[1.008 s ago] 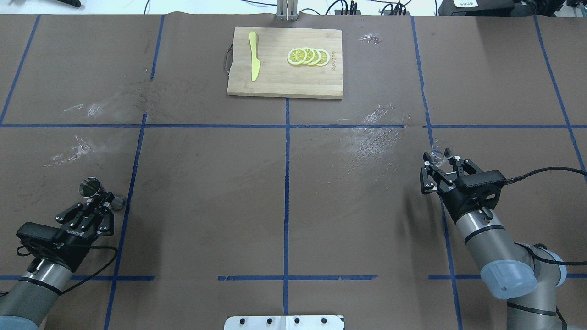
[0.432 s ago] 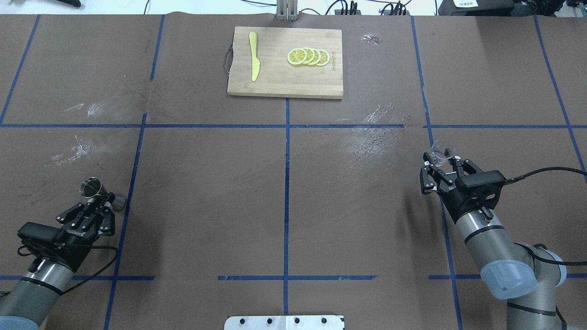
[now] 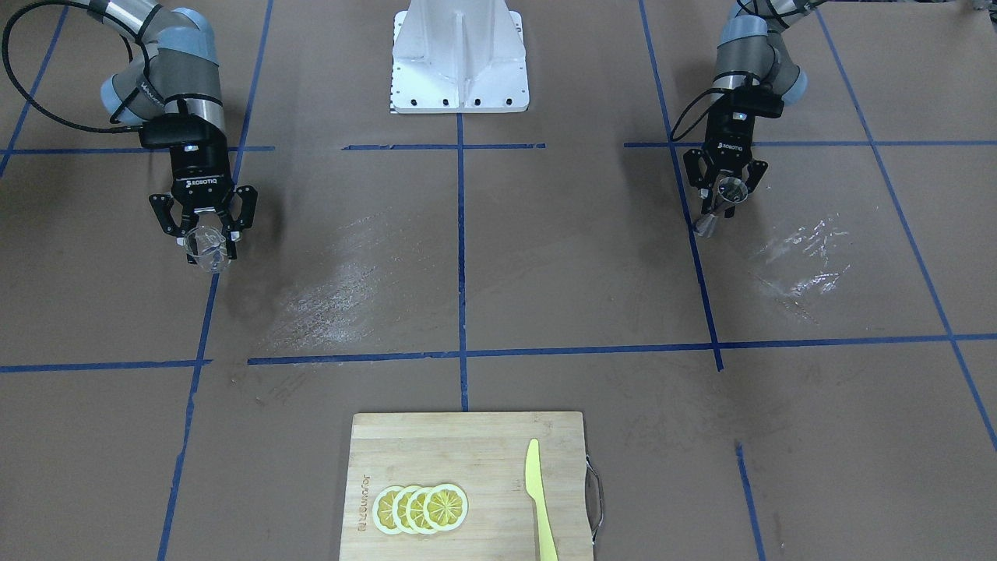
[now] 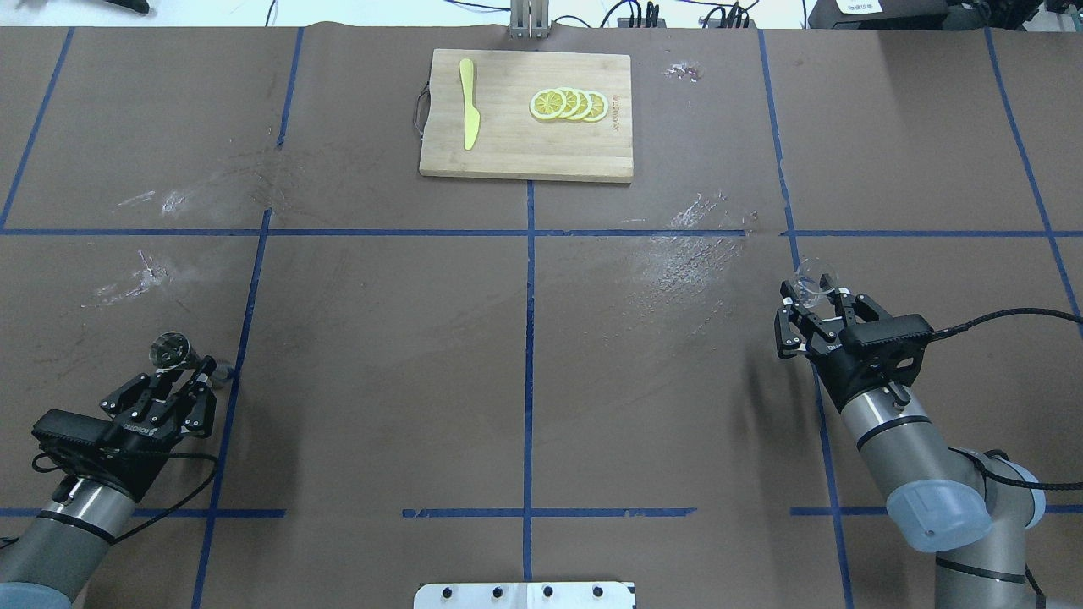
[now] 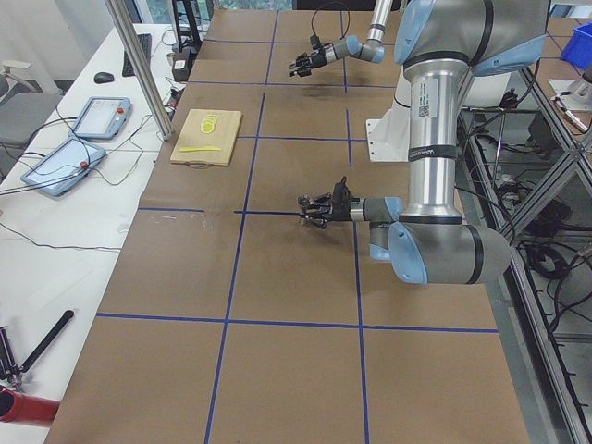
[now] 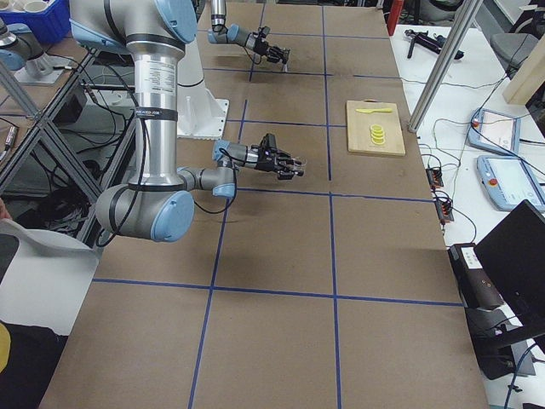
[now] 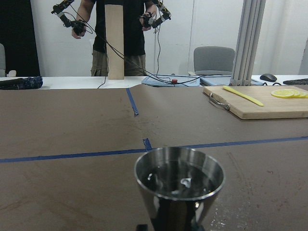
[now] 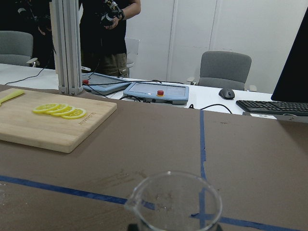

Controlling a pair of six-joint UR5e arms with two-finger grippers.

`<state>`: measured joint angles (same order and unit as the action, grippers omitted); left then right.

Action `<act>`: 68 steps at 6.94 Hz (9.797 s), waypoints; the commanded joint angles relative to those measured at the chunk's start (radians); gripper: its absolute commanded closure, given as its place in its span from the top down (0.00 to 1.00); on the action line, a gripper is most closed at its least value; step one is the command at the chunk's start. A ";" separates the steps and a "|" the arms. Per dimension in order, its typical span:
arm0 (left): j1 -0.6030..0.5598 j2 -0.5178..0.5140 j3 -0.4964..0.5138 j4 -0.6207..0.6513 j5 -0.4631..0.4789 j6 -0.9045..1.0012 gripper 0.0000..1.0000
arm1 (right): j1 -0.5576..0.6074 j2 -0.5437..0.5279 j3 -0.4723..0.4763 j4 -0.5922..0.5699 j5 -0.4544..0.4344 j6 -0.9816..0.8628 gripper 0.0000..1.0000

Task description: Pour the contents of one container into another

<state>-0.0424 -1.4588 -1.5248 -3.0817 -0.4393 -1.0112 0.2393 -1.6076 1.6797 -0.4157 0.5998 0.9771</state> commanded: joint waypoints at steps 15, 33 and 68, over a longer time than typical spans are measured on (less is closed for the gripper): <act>-0.475 0.011 -0.132 -0.219 -0.470 0.526 1.00 | 0.002 0.005 0.002 0.003 0.005 0.000 0.00; -1.667 0.067 -0.126 1.272 -2.030 1.054 1.00 | -0.002 0.006 0.000 0.012 0.005 0.005 0.00; -1.453 0.061 -0.166 1.296 -1.902 0.964 1.00 | 0.015 -0.081 0.070 0.006 0.052 0.014 1.00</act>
<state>-1.4956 -1.3974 -1.6903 -1.7839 -2.3398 -0.0475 0.2308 -1.6847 1.7276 -0.4084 0.6581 1.0194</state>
